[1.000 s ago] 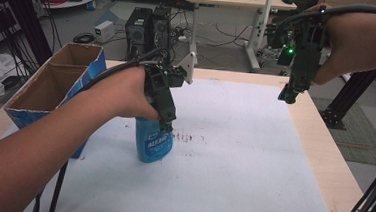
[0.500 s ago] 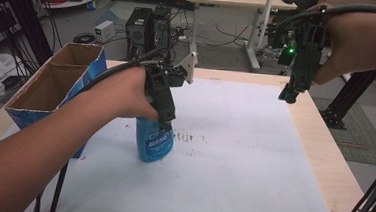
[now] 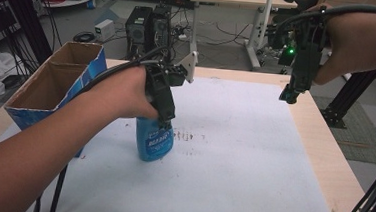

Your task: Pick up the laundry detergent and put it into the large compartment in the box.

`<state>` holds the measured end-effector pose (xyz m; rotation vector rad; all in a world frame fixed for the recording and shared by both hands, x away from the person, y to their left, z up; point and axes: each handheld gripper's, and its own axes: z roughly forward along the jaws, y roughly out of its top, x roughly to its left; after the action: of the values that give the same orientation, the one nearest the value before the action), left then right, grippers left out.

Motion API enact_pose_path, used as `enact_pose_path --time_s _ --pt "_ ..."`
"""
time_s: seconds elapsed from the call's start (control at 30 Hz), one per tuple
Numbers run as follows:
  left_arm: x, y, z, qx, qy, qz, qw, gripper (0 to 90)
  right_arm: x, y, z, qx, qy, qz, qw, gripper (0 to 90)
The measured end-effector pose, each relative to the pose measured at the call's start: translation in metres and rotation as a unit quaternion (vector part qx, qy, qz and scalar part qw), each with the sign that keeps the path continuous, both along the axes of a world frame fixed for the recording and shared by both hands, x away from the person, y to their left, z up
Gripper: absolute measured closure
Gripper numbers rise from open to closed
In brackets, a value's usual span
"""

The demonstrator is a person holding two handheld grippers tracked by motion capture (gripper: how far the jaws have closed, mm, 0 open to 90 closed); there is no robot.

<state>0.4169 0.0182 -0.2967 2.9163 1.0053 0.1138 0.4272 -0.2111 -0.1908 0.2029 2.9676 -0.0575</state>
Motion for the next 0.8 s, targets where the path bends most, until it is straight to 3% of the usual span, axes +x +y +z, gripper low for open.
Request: enact_pose_path --time_s 0.3,0.6,0.8 --pt "-0.0004 -0.0006 0.0001 0.005 -0.002 -0.003 1.0 24.7 -0.0003 0.0003 0.0011 0.0 -0.001 0.001 1.0 1.6" --pt "0.0 -0.0013 -0.0003 0.009 0.0 -0.006 0.9999 30.7 -0.0001 0.0001 0.0003 0.001 -0.001 0.001 1.0 1.6" --pt "-0.0005 -0.0021 -0.002 -0.001 0.007 -0.004 1.0 37.9 0.0009 0.0008 -0.0003 0.001 -0.001 0.002 1.0 1.6"
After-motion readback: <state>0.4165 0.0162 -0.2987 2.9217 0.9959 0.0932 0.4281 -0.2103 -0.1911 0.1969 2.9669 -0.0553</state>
